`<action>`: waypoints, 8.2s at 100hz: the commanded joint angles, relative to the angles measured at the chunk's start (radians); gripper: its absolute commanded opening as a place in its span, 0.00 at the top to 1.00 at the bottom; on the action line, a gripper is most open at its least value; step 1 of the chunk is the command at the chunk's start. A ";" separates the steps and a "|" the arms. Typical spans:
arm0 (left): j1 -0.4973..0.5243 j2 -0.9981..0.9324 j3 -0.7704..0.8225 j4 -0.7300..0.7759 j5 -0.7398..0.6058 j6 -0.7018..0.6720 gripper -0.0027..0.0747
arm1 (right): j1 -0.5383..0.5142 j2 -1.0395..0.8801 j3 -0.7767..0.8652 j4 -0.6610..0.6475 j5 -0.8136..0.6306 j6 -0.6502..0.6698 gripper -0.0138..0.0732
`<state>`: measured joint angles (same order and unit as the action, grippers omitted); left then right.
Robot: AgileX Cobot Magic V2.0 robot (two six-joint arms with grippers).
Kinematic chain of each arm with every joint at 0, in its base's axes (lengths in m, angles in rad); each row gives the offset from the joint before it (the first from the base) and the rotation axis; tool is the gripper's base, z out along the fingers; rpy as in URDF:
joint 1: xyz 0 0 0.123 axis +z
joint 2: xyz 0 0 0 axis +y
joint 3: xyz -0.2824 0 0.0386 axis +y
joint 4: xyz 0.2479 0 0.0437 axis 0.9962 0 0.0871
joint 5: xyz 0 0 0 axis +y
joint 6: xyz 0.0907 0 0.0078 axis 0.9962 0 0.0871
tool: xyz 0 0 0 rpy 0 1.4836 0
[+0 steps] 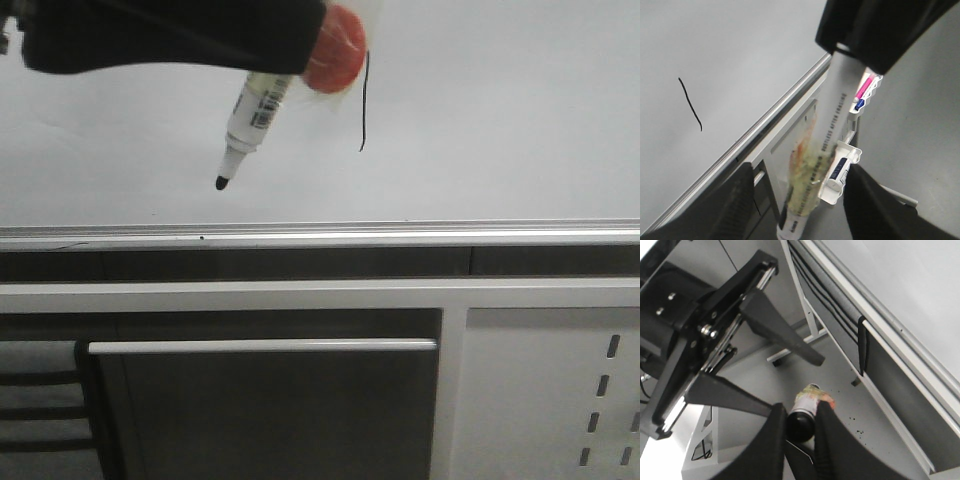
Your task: Write number 1 on whiteboard
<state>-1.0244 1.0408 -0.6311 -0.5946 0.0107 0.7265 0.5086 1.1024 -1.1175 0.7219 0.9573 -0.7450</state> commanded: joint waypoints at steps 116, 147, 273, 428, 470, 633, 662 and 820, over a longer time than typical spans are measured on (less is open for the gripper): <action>-0.008 -0.007 -0.034 -0.002 -0.068 -0.001 0.99 | -0.018 -0.013 -0.034 0.109 0.059 -0.025 0.77; -0.008 -0.021 -0.031 -0.106 -0.140 -0.001 0.99 | -0.089 -0.039 -0.034 0.107 0.016 0.002 0.36; 0.148 0.267 -0.160 -0.268 -0.725 -0.031 0.99 | -0.293 -0.185 -0.034 0.103 0.012 0.008 0.36; 0.162 -0.233 0.019 -0.276 -0.337 0.182 0.60 | -0.382 -0.331 0.024 -0.175 -0.153 0.273 0.69; 0.162 -0.567 0.218 -0.329 -0.134 0.205 0.99 | -0.382 -0.871 0.567 -0.163 -0.527 0.272 0.92; 0.591 -0.918 0.496 0.355 -0.167 -0.510 0.99 | -0.382 -1.100 0.802 -0.127 -0.550 0.272 0.92; 0.797 -1.056 0.609 0.485 -0.076 -0.619 0.99 | -0.382 -1.100 0.802 -0.127 -0.550 0.272 0.92; 0.871 -1.068 0.674 0.469 -0.029 -0.645 0.99 | -0.468 -1.119 1.042 -0.642 -0.838 0.600 0.92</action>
<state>-0.1544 -0.0036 0.0042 -0.1149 0.0459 0.0900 0.0593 -0.0104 -0.1113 0.1192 0.2433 -0.1565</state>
